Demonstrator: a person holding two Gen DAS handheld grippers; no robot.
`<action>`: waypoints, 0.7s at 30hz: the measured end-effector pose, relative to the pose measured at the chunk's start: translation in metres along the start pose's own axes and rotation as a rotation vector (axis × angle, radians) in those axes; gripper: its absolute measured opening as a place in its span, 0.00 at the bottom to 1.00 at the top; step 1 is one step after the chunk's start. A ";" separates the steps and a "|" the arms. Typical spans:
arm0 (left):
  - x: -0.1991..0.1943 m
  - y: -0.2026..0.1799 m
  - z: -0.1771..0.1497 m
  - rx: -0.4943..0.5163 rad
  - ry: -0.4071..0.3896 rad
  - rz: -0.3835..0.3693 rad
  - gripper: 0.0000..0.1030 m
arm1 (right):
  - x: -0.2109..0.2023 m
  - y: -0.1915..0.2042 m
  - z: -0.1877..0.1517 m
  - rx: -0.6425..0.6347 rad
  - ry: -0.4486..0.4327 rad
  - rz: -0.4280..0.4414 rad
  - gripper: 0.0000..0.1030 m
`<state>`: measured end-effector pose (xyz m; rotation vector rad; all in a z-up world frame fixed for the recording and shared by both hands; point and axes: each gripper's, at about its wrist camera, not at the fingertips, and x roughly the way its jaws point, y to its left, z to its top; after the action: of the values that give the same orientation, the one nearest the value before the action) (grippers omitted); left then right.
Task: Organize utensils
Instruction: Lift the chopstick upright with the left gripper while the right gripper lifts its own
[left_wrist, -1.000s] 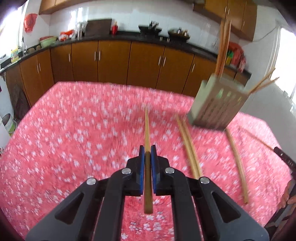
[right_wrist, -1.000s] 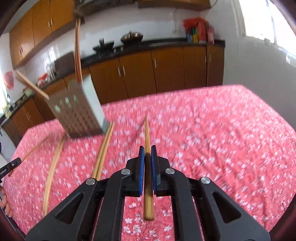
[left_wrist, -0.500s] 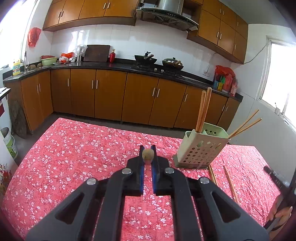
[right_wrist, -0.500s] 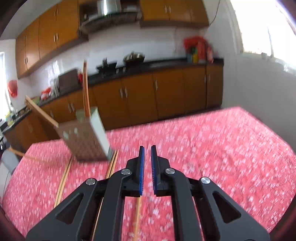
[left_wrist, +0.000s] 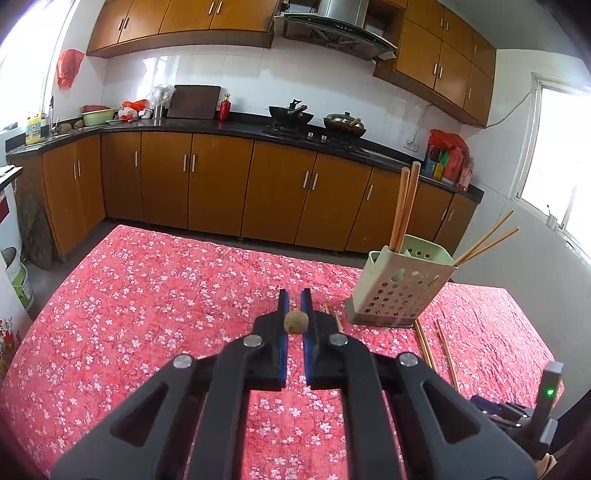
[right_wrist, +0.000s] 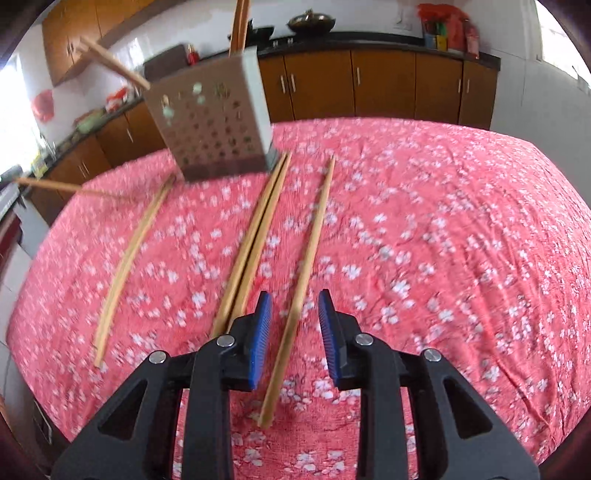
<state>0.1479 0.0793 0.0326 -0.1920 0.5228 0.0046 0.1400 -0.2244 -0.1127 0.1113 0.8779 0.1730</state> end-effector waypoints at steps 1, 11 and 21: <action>0.000 0.000 0.000 -0.003 0.001 0.000 0.07 | 0.004 -0.001 -0.001 -0.003 0.014 -0.008 0.23; -0.001 0.003 -0.002 -0.014 0.002 0.000 0.08 | 0.021 -0.046 0.025 0.043 -0.020 -0.085 0.08; 0.000 0.002 -0.001 -0.011 0.003 0.001 0.08 | 0.006 -0.049 0.005 0.077 -0.030 -0.081 0.08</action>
<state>0.1475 0.0815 0.0310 -0.2020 0.5261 0.0085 0.1522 -0.2717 -0.1224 0.1496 0.8575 0.0622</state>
